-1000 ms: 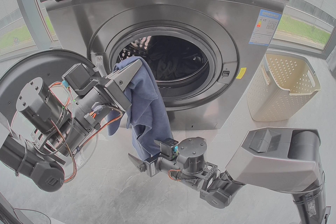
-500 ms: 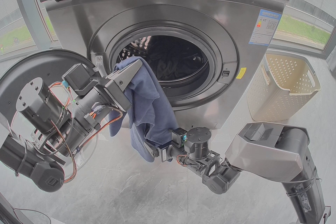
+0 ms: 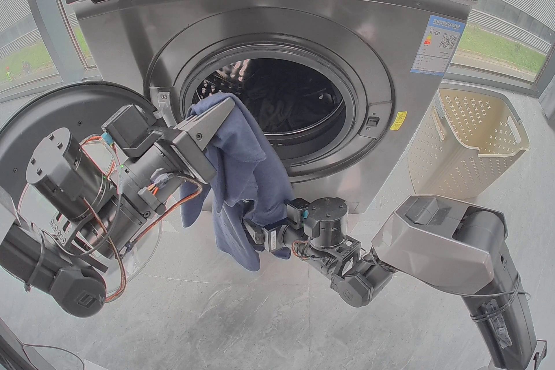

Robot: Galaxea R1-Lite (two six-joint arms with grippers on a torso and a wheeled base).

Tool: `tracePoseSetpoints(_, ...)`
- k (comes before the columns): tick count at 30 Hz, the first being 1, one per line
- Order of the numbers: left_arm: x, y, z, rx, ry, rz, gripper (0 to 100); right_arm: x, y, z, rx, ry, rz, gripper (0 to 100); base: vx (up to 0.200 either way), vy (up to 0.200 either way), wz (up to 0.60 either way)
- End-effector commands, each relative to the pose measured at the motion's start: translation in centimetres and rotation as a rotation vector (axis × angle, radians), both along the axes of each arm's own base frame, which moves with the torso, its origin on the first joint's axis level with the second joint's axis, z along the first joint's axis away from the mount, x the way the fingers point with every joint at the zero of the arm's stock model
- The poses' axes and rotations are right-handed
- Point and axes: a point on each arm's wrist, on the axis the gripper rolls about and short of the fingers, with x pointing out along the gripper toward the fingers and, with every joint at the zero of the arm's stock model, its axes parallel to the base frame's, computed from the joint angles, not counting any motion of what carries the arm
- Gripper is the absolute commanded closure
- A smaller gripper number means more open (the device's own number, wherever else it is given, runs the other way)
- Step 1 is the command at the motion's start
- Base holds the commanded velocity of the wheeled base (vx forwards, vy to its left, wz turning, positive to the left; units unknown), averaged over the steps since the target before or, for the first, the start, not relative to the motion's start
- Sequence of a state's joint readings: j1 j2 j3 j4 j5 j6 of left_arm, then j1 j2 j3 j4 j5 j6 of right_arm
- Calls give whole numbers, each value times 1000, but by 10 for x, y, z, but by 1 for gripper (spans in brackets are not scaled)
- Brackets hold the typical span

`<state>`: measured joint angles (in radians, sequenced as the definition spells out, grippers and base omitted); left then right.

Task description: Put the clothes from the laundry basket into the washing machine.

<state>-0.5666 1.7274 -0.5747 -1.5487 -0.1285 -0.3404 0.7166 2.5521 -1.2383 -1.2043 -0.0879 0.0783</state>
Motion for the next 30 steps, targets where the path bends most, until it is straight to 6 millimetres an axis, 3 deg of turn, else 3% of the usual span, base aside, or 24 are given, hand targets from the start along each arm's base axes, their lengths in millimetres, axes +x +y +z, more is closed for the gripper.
tracePoseSetpoints(1, -1, 1, 2, -5, -5, 0, 100, 11, 3, -2, 11, -14, -18, 0, 0, 0, 0)
tracePoseSetpoints(2, -1, 1, 2, -5, -7, -2, 100, 13, 2, -2, 14, -17, -23, 0, 0, 0, 0)
tracePoseSetpoints(3, -1, 1, 3, -7, -7, -2, 100, 15, 1, -2, 16, -20, -29, 100, 0, 0, 0)
tracePoseSetpoints(11, 2, 1, -1, 0, 5, 5, 100, 7, -5, -1, 1, -11, -31, 100, 0, 0, 0)
tracePoseSetpoints(23, 5, 6, -1, -1, 3, 25, 100, -41, -38, 52, 2, -47, -5, 100, 0, 0, 0)
tracePoseSetpoints(30, 4, 6, 0, -2, 2, 24, 100, -47, -33, 44, -12, -35, 14, 100, 0, 0, 0)
